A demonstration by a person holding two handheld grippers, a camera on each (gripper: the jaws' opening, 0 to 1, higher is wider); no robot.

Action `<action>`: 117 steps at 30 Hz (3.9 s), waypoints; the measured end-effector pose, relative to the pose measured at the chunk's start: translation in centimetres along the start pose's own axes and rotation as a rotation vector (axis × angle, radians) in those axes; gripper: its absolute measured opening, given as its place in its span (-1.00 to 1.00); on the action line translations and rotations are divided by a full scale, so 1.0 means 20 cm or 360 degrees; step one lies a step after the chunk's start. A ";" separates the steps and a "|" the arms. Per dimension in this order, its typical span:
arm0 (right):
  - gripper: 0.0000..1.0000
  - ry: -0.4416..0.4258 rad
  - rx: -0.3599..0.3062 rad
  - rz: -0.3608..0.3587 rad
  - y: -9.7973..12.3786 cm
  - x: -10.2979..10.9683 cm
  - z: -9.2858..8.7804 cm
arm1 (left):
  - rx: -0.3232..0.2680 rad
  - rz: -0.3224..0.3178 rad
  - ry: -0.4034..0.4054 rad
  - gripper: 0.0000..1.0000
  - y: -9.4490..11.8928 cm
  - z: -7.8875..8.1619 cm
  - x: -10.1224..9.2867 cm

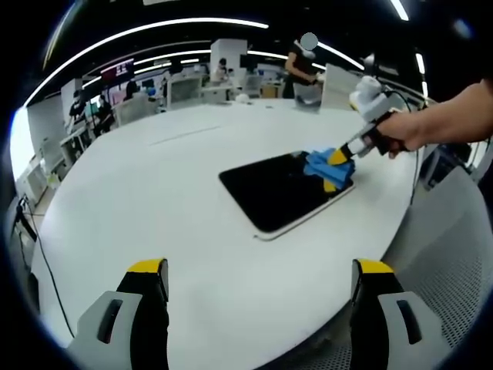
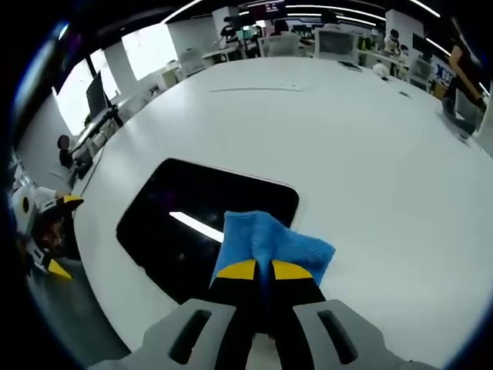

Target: Wipe the mirror surface with the cleaning cloth until all visible marks leave the cleaned area.

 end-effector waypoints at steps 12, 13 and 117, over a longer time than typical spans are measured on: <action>-0.98 -0.0010 0.0000 -0.0002 0.02 0.03 -0.06 | -0.0003 0.0007 0.0007 0.99 0.00 0.00 0.00; -0.98 -0.0007 0.0000 -0.0001 0.02 0.04 -0.07 | -0.0003 0.0008 0.0007 0.99 0.00 0.00 0.00; -0.97 0.0087 -0.0197 -0.0215 -0.03 0.35 -0.09 | -0.0009 -0.0161 0.0050 0.99 -0.01 0.00 -0.06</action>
Point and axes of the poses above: the point that each gripper's makers call its tool centre point, and the gripper's own axes: y roughly backward along the fingers, x roughly to its left, z roughly out of its top, the point moved 4 cm from there along y, roughly backward along the fingers, and after that the axes turned 13 degrees about x, right-handed, at the moved point
